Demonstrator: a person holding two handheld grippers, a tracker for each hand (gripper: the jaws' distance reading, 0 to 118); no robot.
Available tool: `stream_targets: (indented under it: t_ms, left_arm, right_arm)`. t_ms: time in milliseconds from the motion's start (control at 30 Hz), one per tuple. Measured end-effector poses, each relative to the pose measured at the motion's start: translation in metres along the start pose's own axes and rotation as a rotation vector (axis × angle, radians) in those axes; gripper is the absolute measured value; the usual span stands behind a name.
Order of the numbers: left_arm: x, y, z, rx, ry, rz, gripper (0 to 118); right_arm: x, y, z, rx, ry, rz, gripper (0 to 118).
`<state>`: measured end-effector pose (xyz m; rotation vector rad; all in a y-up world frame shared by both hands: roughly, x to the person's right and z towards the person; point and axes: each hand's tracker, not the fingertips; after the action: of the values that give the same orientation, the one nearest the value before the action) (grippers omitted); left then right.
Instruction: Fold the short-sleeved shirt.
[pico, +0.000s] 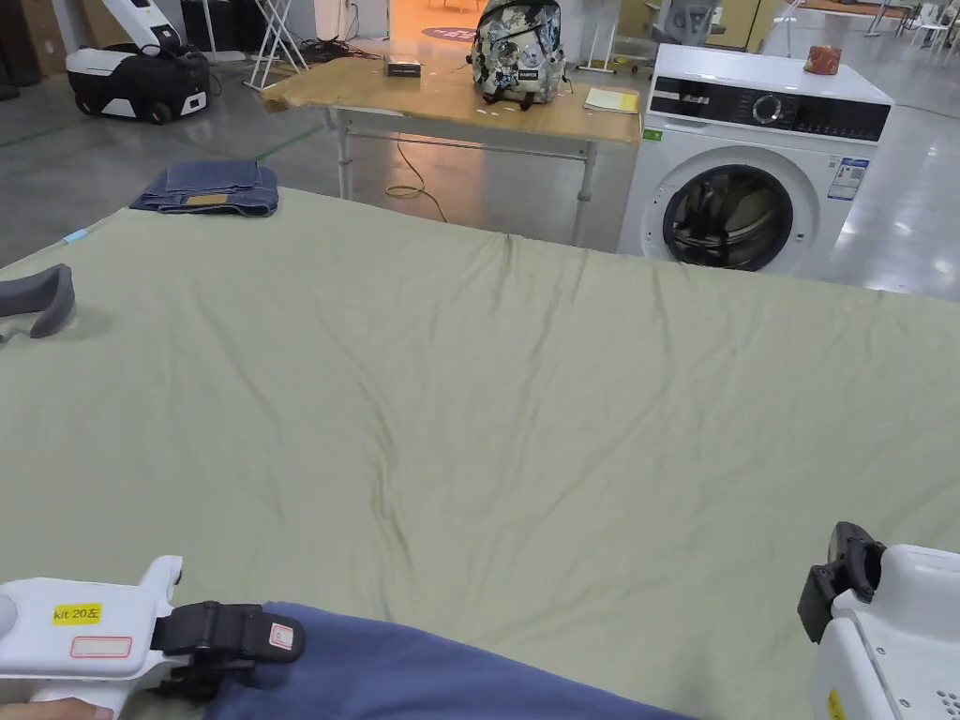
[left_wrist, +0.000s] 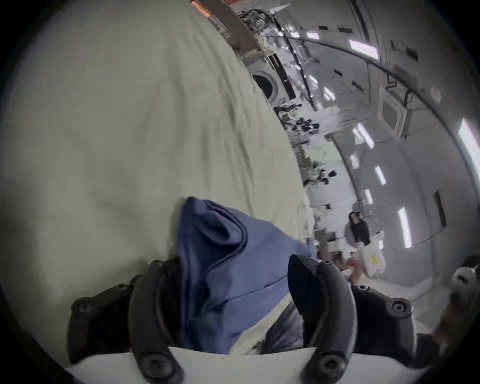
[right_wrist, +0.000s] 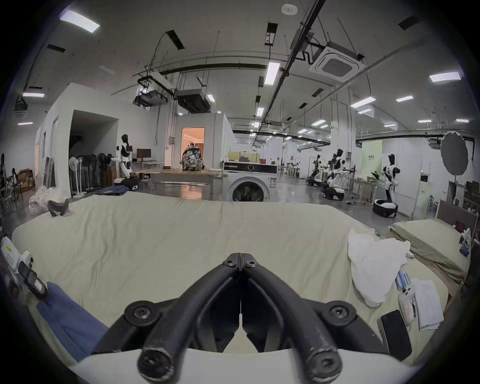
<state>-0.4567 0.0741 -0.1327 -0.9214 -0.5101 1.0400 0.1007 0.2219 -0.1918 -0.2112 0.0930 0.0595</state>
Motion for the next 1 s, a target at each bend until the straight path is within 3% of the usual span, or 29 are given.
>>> stream_targets:
  t_ms: [67,200,233,300,600,1000]
  left_arm:
    - [-0.002,-0.004,-0.011,-0.008,-0.045,-0.011,70]
    - [0.005,-0.006,-0.03,-0.029,0.05,-0.026,3]
    - [-0.001,-0.007,-0.031,-0.027,0.135,-0.058,3]
    - [-0.002,-0.009,-0.026,0.007,0.061,-0.035,2]
    - [0.027,0.001,-0.004,0.049,0.121,-0.08,0]
    - [0.084,0.024,0.06,0.125,0.323,-0.101,0]
  right_arm:
    - [0.0,-0.002,-0.001,-0.008,0.002,-0.004,0]
    - [-0.002,-0.003,0.0,-0.016,0.006,-0.002,0]
    - [-0.002,-0.003,0.0,-0.018,0.007,-0.002,0]
    - [-0.001,-0.003,-0.001,-0.021,0.009,0.0,0]
    - [0.006,0.0,0.003,-0.016,0.0,0.008,0]
    - [0.015,0.004,0.001,-0.006,0.004,-0.005,0]
